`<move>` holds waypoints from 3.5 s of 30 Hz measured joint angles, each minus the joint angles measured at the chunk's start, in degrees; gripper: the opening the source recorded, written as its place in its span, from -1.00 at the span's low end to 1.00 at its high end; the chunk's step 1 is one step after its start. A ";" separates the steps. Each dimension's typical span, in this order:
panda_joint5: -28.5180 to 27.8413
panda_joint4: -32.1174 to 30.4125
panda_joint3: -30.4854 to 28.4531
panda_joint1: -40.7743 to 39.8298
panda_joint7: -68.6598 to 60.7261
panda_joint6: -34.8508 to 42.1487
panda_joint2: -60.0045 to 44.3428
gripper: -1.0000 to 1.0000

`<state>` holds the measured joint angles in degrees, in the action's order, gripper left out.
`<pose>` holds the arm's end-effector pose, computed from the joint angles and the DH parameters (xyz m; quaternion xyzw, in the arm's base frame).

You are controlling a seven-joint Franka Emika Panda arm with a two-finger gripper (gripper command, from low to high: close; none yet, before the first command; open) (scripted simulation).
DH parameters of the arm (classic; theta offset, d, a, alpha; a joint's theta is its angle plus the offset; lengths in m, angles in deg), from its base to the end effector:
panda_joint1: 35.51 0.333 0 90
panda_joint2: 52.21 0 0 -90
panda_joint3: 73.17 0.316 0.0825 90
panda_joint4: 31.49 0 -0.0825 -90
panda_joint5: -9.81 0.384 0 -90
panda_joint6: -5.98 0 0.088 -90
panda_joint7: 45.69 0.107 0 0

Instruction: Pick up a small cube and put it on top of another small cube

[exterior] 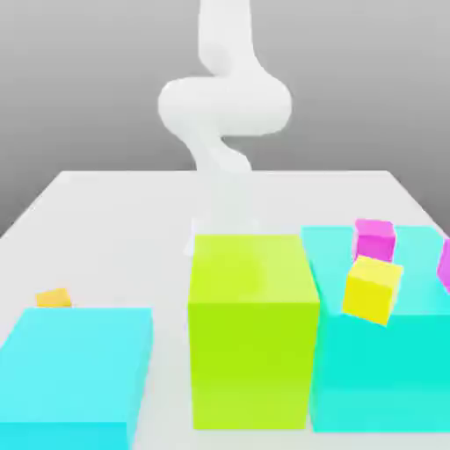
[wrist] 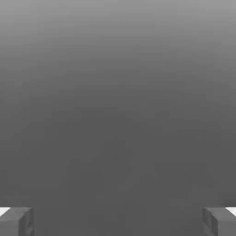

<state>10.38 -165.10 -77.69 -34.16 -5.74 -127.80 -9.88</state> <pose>0.3708 -0.0310 0.6756 -0.8660 0.3443 -0.3323 0.1453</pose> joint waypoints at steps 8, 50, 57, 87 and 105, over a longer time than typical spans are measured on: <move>2.48 -5.93 -14.63 3.90 -19.60 -6.48 -11.21 0.00; 42.64 -19.84 -18.63 -21.04 -106.52 -35.16 -62.15 -1.00; 40.80 -20.14 -20.33 -19.76 -105.17 -34.61 -61.23 -1.00; -10.73 2.63 -26.70 28.63 -69.28 6.41 -42.75 -1.00; -2.22 6.14 -12.07 51.90 -92.58 10.78 -37.87 1.00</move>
<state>8.16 -158.96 -89.75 17.73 -98.32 -117.02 -47.75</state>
